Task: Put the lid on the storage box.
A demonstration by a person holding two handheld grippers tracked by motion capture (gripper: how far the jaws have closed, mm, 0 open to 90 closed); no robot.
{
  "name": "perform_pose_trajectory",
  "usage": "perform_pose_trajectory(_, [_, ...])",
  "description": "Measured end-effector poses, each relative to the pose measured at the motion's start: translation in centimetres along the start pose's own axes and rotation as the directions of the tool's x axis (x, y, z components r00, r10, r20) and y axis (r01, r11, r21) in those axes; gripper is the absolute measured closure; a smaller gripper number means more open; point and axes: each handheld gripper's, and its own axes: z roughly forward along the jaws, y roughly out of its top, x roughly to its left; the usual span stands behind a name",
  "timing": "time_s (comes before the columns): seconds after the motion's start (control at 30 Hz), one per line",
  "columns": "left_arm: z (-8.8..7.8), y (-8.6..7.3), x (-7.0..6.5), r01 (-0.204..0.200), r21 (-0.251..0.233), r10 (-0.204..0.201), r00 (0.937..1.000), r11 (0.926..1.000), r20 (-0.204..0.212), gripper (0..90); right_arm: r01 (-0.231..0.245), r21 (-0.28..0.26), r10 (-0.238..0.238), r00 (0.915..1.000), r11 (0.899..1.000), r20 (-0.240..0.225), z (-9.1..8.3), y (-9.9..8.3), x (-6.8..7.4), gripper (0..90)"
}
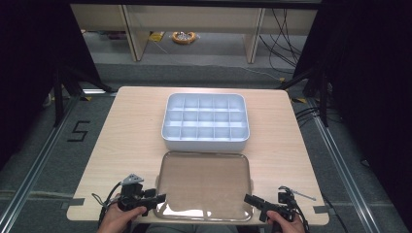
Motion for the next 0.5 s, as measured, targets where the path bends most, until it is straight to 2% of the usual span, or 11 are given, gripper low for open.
perform_pose_trajectory(0.07, [-0.07,-0.03,-0.05,-0.018,0.006,0.018,0.9998,0.9998,0.006,45.2,-0.045,0.026,0.045,0.9990,0.999,-0.004,-0.12,0.00,-0.11,54.1])
perform_pose_trajectory(0.1, [0.10,0.01,0.04,-0.039,-0.013,0.039,0.9991,0.9992,0.018,45.2,-0.045,0.026,0.045,0.9990,0.999,-0.004,-0.12,0.00,-0.11,54.1])
perform_pose_trajectory(0.17, [0.17,0.00,-0.02,-0.044,-0.021,0.044,0.9990,0.9988,0.012,45.1,0.000,0.009,0.000,1.0000,1.000,0.002,-0.01,-0.09,-0.17,56.0])
perform_pose_trajectory(0.2, [-0.01,-0.08,-0.19,-0.012,-0.003,0.012,0.9999,0.9999,0.010,45.0,0.000,0.019,0.000,1.0000,1.000,0.009,-0.08,-0.08,0.02,58.4])
perform_pose_trajectory(0.23, [-0.01,-0.08,-0.19,-0.012,-0.003,0.012,0.9999,0.9999,0.010,45.0,0.000,0.019,0.000,1.0000,1.000,0.009,-0.08,-0.08,0.02,58.4])
perform_pose_trajectory(0.27, [0.01,-0.05,-0.16,-0.010,-0.004,0.010,0.9999,0.9999,0.012,44.7,0.088,-0.002,-0.088,0.9959,0.996,0.024,0.06,-0.07,-0.18,60.3])
perform_pose_trajectory(0.33, [-0.01,-0.05,-0.16,-0.012,-0.002,0.012,0.9999,0.9999,0.010,44.5,0.098,-0.002,-0.098,0.9946,0.995,0.034,0.03,-0.03,-0.21,60.5])
perform_pose_trajectory(0.37, [-0.03,-0.04,-0.11,-0.021,0.000,0.021,0.9997,0.9998,0.012,44.1,0.057,0.006,-0.057,0.9983,0.998,-0.001,-0.06,-0.16,0.07,61.8])
perform_pose_trajectory(0.4, [-0.22,-0.04,0.13,-0.033,0.014,0.033,0.9994,0.9993,0.013,43.5,0.110,0.013,-0.111,0.9938,0.994,0.015,-0.27,-0.17,0.00,63.6])
perform_pose_trajectory(0.47, [-0.20,-0.12,0.03,-0.013,-0.002,0.013,0.9998,0.9999,0.012,43.5,0.091,0.018,-0.091,0.9957,0.996,0.017,-0.34,-0.26,0.23,64.2])
perform_pose_trajectory(0.5, [-0.26,-0.14,0.15,-0.017,-0.005,0.017,0.9998,0.9998,0.007,43.6,0.120,0.019,-0.120,0.9927,0.993,-0.006,-0.36,-0.26,0.09,65.4])
